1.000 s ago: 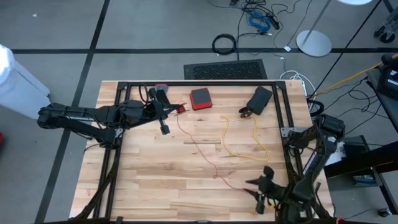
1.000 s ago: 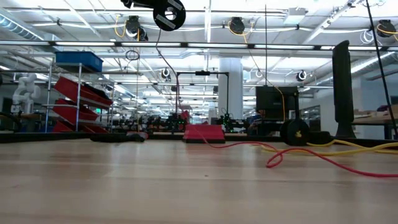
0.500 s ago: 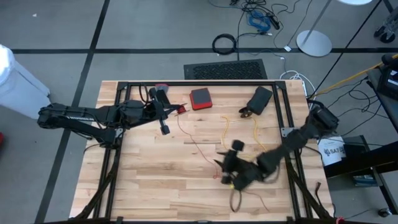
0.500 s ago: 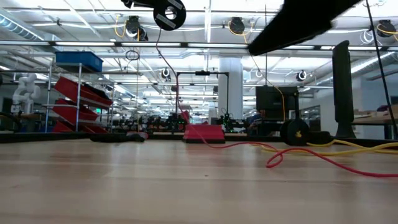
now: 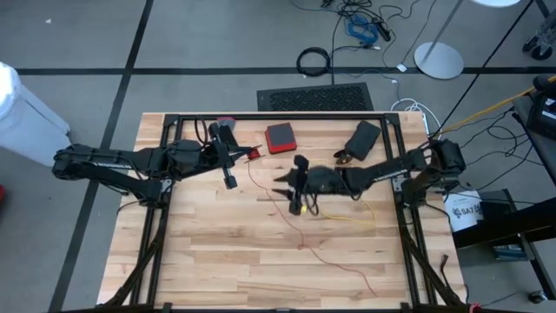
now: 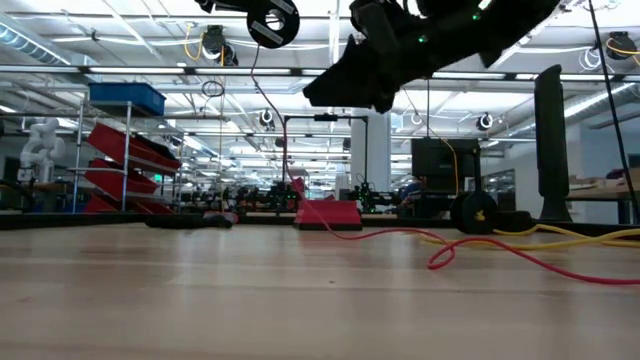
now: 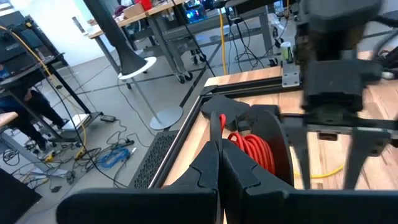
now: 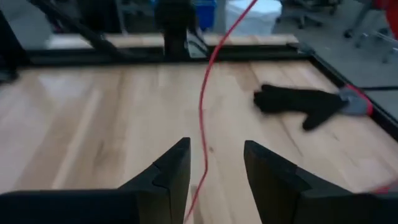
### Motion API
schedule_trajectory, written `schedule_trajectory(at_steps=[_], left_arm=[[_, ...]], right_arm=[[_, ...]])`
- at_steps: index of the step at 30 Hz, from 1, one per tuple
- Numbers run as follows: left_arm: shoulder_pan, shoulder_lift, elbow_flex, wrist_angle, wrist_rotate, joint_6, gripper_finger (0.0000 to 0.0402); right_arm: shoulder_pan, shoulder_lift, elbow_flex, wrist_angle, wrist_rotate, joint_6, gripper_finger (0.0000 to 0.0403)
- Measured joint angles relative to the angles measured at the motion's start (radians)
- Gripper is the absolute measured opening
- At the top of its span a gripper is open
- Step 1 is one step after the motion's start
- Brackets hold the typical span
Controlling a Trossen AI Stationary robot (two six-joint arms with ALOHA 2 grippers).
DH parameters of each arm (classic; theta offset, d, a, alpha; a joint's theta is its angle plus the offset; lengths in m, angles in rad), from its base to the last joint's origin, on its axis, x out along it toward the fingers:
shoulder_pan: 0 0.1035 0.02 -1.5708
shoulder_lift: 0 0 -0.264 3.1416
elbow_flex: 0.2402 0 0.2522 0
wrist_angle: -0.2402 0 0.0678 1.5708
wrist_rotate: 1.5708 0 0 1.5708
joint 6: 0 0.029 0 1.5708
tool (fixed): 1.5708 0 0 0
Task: Coil cords
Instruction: Coil the red wire onto the spool
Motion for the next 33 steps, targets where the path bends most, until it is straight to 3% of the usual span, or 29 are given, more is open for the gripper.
schedule_trajectory(at_steps=[9,18,28,33], left_arm=[[0.0,0.0,0.0,0.002,0.0,-0.004,0.0],[-0.001,0.0,0.0,-0.003,0.01,-0.028,0.0],[-0.002,0.0,0.0,-0.003,0.018,-0.029,0.0],[-0.001,0.0,0.0,-0.003,0.018,-0.03,0.0]], right_arm=[[-0.104,0.081,-0.002,0.147,-0.281,0.021,0.0137],[-0.12,0.221,-0.003,0.329,-0.29,0.052,0.0137],[-0.124,0.232,-0.003,0.369,-0.313,0.037,0.0136],[-0.128,0.232,-0.003,0.369,-0.317,0.037,0.0108]])
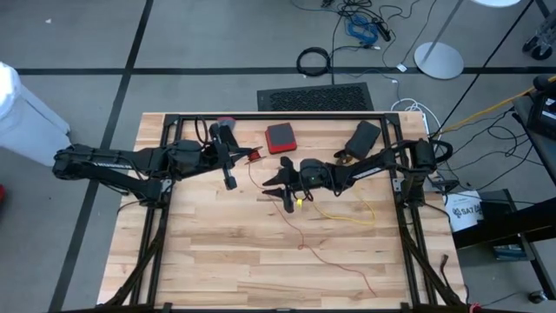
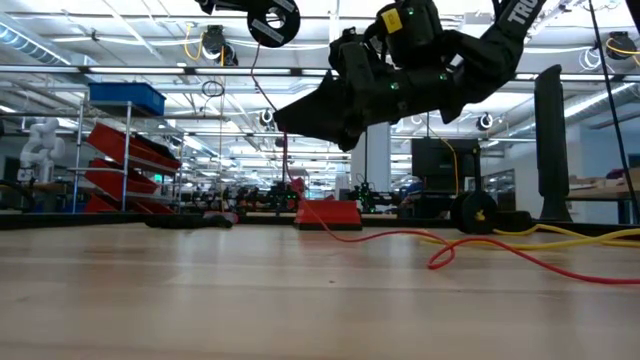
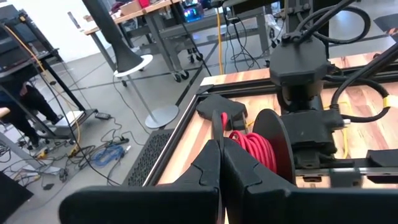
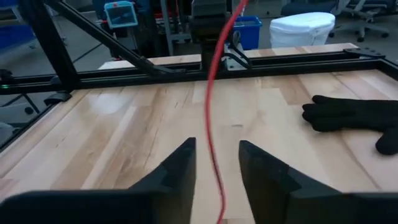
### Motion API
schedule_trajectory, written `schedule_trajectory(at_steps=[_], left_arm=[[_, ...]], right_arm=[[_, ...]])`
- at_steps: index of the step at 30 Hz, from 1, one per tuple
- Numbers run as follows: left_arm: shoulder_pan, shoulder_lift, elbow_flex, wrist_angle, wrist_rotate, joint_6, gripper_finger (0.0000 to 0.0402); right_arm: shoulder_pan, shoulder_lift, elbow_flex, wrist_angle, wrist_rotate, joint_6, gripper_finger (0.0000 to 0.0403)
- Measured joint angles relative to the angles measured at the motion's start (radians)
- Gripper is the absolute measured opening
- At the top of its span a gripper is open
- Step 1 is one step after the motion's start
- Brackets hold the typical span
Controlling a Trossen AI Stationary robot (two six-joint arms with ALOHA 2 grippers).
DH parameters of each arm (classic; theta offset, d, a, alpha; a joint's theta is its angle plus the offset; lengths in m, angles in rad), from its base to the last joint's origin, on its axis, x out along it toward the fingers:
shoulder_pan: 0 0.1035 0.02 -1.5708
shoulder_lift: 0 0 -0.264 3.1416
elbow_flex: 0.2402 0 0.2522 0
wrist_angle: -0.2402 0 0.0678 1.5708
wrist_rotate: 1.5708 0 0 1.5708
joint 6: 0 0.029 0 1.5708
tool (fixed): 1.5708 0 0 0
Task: Coil cords
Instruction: Coil the red wire onto the spool
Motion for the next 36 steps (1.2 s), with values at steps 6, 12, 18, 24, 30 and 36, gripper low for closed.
schedule_trajectory(at_steps=[6,12,18,24,30,36], left_arm=[[0.0,0.0,0.0,0.001,0.007,-0.002,0.0],[0.0,0.0,0.0,-0.01,0.02,-0.015,0.0],[0.0,0.002,0.0,-0.111,0.026,-0.017,0.0],[0.0,0.001,0.0,-0.19,0.027,-0.02,0.0],[0.0,0.001,0.0,-0.304,0.027,-0.02,0.0],[0.0,0.008,-0.003,-0.408,0.055,-0.024,0.0]], right_arm=[[-0.015,0.0,0.0,0.0,0.001,-0.003,0.0021],[-0.034,0.0,0.0,-0.063,0.05,0.03,0.0002],[-0.036,-0.002,0.002,-0.177,0.168,0.077,0.0001],[-0.037,-0.012,0.001,-0.172,0.19,0.092,0.0001],[-0.034,-0.072,0.001,-0.198,0.204,0.097,0.0],[-0.019,-0.137,0.001,-0.221,0.244,0.078,0.0]])
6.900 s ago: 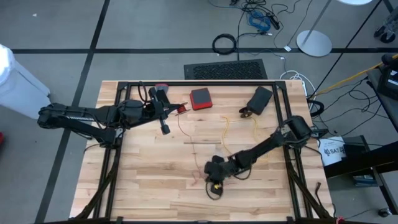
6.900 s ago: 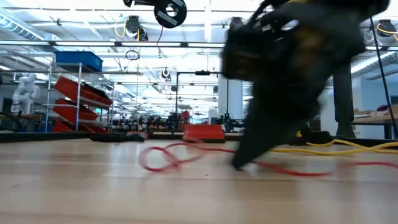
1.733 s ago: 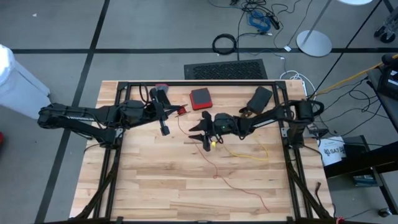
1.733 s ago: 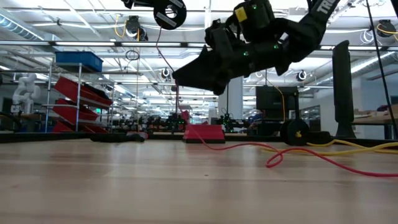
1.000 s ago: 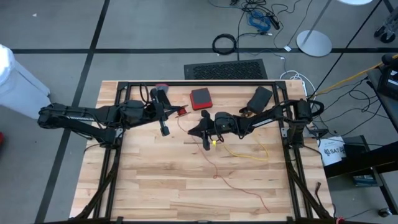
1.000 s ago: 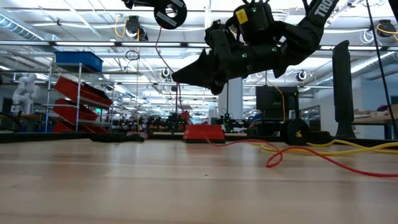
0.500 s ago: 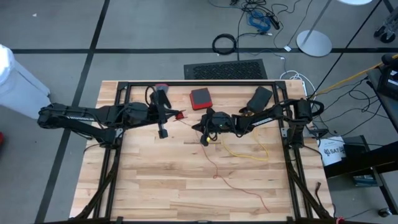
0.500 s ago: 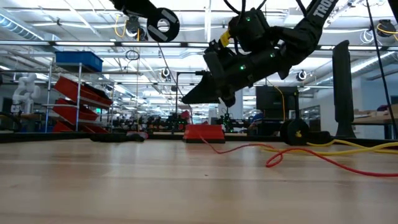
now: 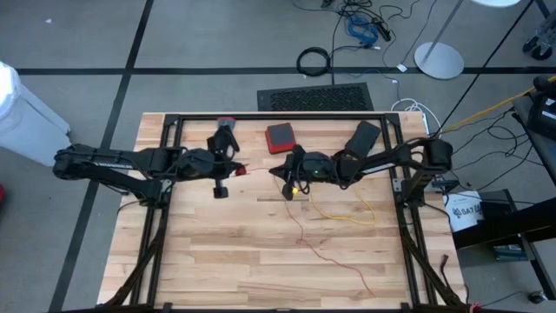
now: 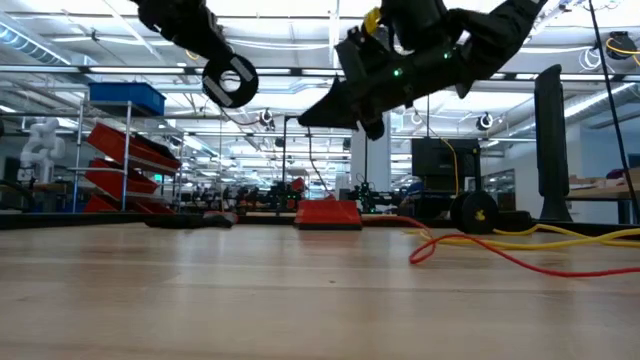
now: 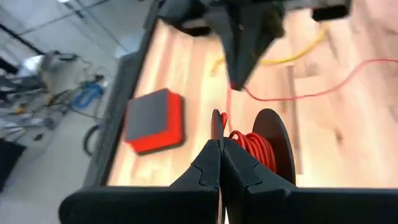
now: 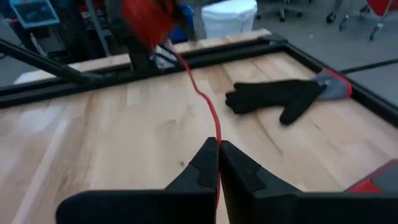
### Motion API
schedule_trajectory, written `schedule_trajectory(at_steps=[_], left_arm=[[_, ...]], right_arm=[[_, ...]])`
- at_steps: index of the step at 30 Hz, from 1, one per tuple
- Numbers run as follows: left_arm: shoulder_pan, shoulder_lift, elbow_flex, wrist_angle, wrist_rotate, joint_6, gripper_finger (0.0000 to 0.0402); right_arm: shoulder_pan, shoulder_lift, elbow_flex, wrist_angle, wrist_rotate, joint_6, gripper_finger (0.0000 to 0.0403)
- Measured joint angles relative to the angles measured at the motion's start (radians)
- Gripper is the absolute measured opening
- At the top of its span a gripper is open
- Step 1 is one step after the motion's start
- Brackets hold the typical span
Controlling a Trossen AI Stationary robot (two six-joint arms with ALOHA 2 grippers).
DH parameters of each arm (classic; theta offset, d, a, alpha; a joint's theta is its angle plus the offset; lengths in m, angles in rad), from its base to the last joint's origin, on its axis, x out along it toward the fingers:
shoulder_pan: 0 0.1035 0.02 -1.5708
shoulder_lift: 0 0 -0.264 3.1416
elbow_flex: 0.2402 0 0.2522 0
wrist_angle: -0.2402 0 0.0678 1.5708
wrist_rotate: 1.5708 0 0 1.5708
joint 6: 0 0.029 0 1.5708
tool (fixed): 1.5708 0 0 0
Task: Coil cords
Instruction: Coil the red wire onto the spool
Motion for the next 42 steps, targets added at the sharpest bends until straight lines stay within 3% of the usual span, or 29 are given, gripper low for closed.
schedule_trajectory(at_steps=[3,9,13,27,42], left_arm=[[0.0,0.005,-0.016,0.004,0.04,-0.001,0.0],[0.0,0.058,-0.053,0.005,0.023,-0.024,0.0],[-0.001,0.132,-0.056,0.055,-0.057,-0.024,0.0],[0.0,0.385,-0.056,0.544,-0.22,0.009,0.0],[0.0,0.406,-0.057,0.918,-0.226,-0.008,0.0]], right_arm=[[0.006,-0.028,0.0,0.001,0.001,-0.012,0.0],[0.036,-0.068,0.0,0.004,0.005,-0.028,0.0],[0.061,-0.075,0.0,0.027,0.02,-0.03,0.0],[0.116,-0.075,0.0,0.063,0.112,-0.045,0.0],[0.165,-0.027,0.0,0.083,0.324,-0.113,0.0]])
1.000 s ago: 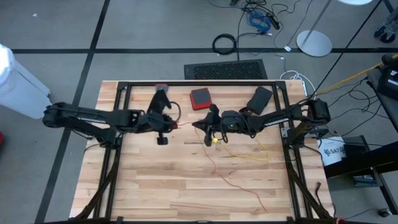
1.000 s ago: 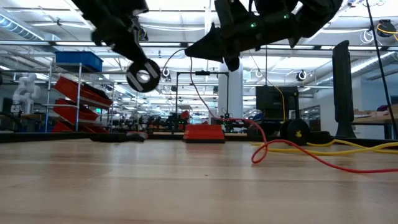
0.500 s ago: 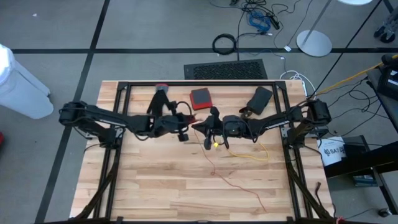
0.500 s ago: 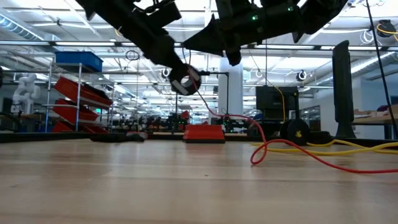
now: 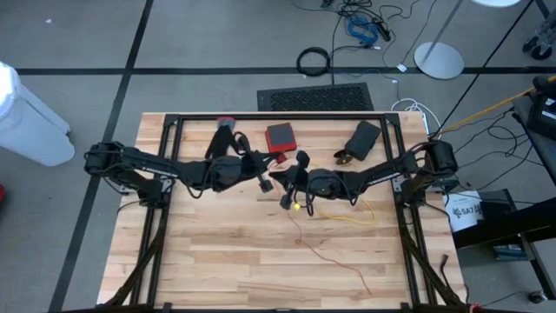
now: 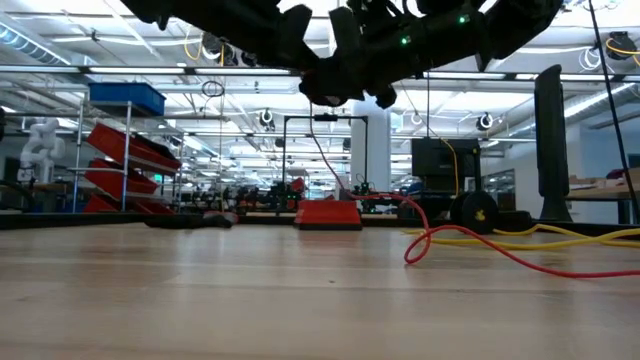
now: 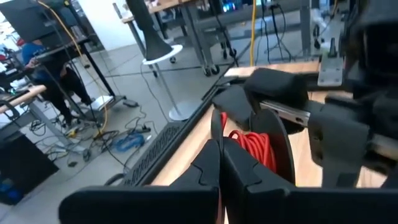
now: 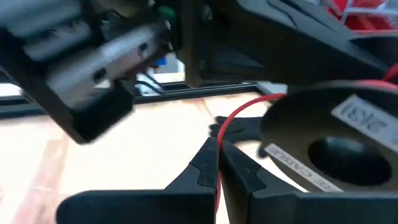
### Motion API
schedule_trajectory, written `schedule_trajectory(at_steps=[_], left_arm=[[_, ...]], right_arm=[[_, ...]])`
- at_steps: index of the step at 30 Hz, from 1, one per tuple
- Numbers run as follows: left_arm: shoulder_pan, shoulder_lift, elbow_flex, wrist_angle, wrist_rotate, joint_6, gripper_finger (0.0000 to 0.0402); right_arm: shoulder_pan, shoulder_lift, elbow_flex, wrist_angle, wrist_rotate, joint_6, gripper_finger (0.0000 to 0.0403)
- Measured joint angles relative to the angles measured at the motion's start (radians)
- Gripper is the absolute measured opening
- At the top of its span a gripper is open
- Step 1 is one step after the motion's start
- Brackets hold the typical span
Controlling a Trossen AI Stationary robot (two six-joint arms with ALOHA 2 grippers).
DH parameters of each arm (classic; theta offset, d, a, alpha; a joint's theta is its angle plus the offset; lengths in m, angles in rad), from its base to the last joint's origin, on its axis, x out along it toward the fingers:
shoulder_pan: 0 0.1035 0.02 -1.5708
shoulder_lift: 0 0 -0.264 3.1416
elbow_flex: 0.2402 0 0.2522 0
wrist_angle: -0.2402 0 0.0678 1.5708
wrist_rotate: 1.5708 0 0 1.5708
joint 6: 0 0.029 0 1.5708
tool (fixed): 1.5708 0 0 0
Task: Coil cords
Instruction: Coil the red wire onto the spool
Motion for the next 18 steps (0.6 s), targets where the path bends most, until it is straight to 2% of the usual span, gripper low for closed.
schedule_trajectory(at_steps=[5,8,18], left_arm=[[0.0,-0.008,0.0,0.042,0.02,-0.042,0.0],[0.002,-0.027,0.0,0.049,0.06,-0.085,0.0],[0.008,-0.1,-0.001,0.021,0.214,-0.182,0.0]], right_arm=[[0.045,0.0,0.0,0.011,0.147,-0.107,0.0],[0.071,0.0,0.0,0.028,0.196,-0.172,0.0],[0.078,-0.001,0.0,0.033,0.207,-0.221,0.0001]])
